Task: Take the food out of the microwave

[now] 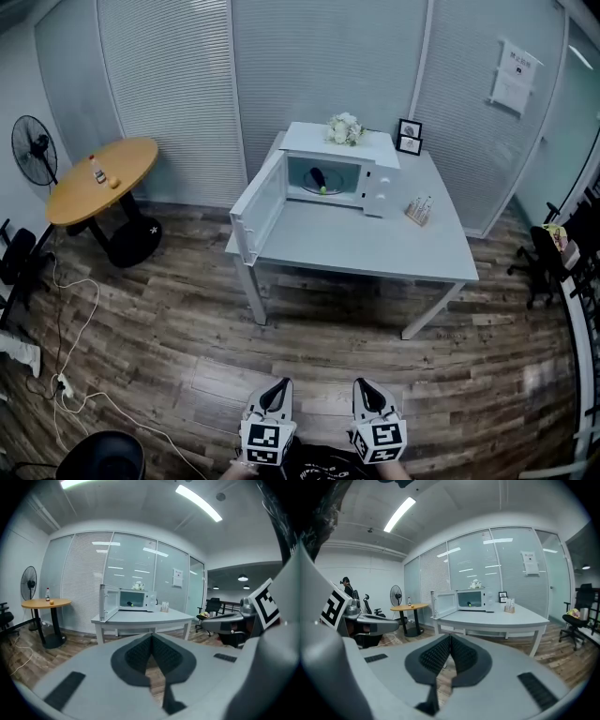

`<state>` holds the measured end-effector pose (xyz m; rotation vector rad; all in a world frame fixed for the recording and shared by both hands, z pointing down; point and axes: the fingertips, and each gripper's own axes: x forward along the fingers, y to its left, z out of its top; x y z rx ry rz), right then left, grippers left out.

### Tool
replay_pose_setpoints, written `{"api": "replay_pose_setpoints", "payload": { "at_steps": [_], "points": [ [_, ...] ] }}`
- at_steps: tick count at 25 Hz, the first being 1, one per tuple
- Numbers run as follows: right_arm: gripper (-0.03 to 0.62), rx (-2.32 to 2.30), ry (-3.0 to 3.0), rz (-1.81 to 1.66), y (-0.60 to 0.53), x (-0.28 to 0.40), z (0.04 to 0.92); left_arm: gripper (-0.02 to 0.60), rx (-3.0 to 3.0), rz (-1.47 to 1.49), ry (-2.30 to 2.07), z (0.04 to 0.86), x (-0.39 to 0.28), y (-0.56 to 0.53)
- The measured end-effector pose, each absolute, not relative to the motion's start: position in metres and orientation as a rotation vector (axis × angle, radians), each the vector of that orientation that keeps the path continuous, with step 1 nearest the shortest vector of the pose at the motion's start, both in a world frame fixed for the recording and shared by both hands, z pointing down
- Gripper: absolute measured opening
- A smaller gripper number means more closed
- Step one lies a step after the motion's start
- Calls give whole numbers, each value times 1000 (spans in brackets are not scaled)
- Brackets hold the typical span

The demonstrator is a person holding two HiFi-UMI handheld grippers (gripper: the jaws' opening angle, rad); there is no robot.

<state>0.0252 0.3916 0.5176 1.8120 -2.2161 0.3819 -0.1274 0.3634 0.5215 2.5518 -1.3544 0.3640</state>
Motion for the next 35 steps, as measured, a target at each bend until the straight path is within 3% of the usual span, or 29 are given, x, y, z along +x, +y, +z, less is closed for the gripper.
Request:
{"api": "replay_pose_setpoints", "payload": {
  "at_steps": [13, 35],
  "points": [
    [5, 1901, -2148, 395, 342, 2, 527, 8, 2619, 374, -1265, 529, -148, 296],
    [5, 1789, -2206, 419, 233, 35, 539, 8, 2545, 390, -1327, 536, -120, 207]
  ]
}}
